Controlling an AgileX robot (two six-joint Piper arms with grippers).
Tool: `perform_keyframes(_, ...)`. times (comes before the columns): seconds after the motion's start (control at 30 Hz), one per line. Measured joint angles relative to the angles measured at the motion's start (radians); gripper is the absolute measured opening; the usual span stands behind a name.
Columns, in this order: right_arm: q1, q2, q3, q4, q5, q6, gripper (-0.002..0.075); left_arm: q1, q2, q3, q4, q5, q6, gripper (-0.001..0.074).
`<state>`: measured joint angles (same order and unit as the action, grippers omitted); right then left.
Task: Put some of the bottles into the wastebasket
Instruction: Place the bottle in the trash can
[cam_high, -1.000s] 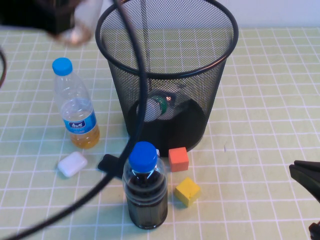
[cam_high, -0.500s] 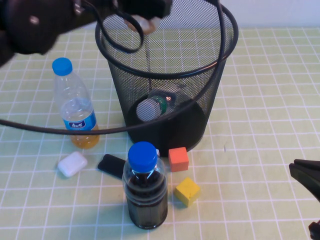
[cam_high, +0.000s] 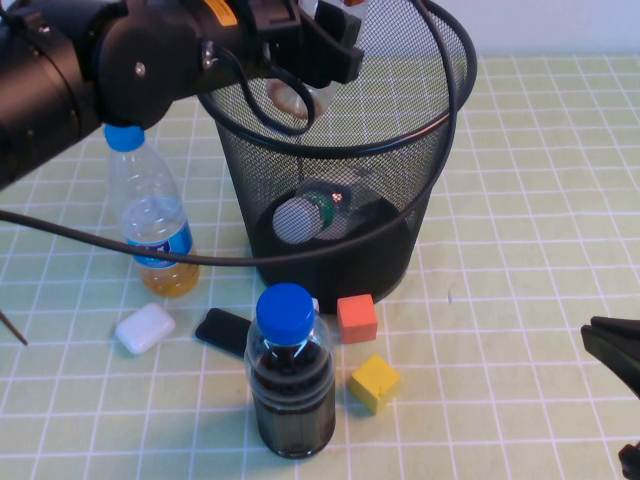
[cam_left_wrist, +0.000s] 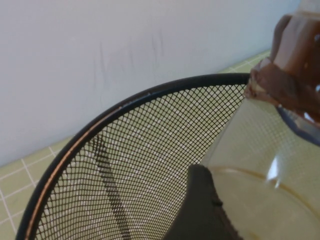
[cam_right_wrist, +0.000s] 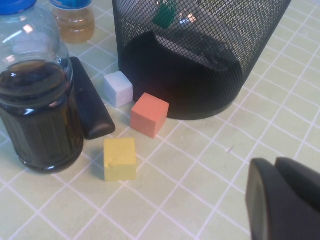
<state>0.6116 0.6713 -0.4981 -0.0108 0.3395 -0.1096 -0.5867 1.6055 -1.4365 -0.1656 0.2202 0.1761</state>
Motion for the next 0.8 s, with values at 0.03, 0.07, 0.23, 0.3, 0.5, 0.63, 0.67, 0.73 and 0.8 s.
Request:
perform_keyframes(0.03, 0.0, 0.0, 0.0, -0.002, 0.0, 0.0, -0.0008, 0.0, -0.002, 0.0, 0.0, 0.0, 0.0, 0.0434)
perform_keyframes(0.07, 0.0, 0.0, 0.0, -0.002, 0.0, 0.0, -0.0008, 0.0, -0.002, 0.0, 0.0, 0.0, 0.0, 0.0445)
perform_keyframes(0.23, 0.0, 0.0, 0.0, -0.002, 0.0, 0.0, -0.0008, 0.0, -0.002, 0.0, 0.0, 0.009, -0.005, 0.0488)
perform_keyframes(0.3, 0.0, 0.0, 0.0, -0.002, 0.0, 0.0, -0.0008, 0.0, -0.002, 0.0, 0.0, 0.011, -0.006, 0.0491)
perform_keyframes(0.5, 0.0, 0.0, 0.0, -0.004, 0.0, 0.0, -0.0008, 0.0, -0.006, 0.0, 0.0, 0.011, -0.007, 0.0492)
perform_keyframes(0.63, 0.0, 0.0, 0.0, -0.004, 0.0, 0.0, -0.0008, 0.0, -0.018, 0.0, 0.006, 0.027, -0.007, 0.0492)
perform_keyframes(0.67, 0.0, 0.0, 0.0, -0.006, 0.0, 0.0, -0.0008, 0.0, -0.023, 0.0, 0.006, 0.035, -0.007, 0.0491)
perform_keyframes(0.73, 0.0, 0.0, 0.0, -0.021, 0.005, 0.0, -0.0008, 0.0, -0.037, 0.0, 0.008, 0.059, -0.007, 0.0461)
perform_keyframes(0.8, 0.0, 0.0, 0.0, -0.056, 0.025, 0.0, -0.0008, 0.002, -0.058, 0.0, 0.014, 0.101, -0.007, 0.0382)
